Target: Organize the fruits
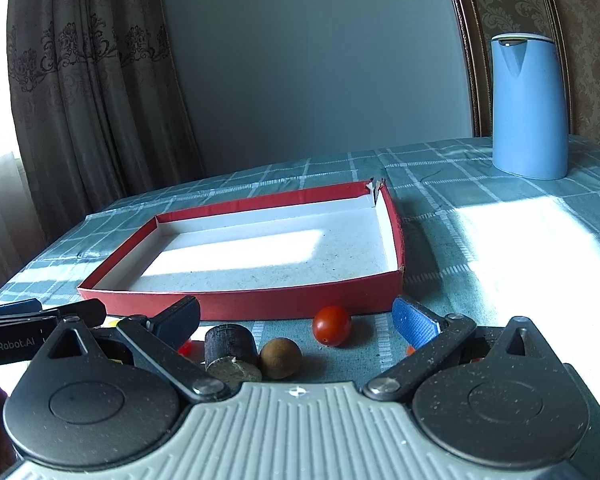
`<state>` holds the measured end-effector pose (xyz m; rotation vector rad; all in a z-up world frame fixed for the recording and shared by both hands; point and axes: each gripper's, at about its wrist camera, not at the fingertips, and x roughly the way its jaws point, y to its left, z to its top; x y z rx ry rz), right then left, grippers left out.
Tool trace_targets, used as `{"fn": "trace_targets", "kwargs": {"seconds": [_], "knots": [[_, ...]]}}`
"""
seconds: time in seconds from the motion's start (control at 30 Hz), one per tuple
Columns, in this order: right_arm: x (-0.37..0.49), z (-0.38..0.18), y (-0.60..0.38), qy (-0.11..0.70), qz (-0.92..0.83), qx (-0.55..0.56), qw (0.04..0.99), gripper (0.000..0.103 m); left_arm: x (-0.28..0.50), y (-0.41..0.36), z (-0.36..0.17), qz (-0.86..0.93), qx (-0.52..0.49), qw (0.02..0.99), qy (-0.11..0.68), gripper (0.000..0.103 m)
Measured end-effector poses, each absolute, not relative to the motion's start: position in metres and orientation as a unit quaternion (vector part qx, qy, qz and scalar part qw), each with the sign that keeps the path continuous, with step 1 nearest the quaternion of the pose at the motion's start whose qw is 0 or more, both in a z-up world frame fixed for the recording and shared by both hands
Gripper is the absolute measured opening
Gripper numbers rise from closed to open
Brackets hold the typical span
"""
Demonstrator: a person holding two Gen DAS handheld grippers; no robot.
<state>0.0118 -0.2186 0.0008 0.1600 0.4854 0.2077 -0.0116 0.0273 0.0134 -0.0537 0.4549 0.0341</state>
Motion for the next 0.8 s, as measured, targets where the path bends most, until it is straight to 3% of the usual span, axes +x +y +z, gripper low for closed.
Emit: {"fn": "trace_targets", "kwargs": {"seconds": [0.43,0.8], "knots": [[0.011,0.0,-0.215,0.239,0.093,0.065,0.964,0.103,-0.021,0.01,0.005,0.025,0.064,0.973,0.219,0.103],[0.015,-0.003,-0.213,0.254,0.085,0.056,0.962,0.103,-0.014,0.01,0.0,0.021,0.069,0.968,0.242,0.103]]}}
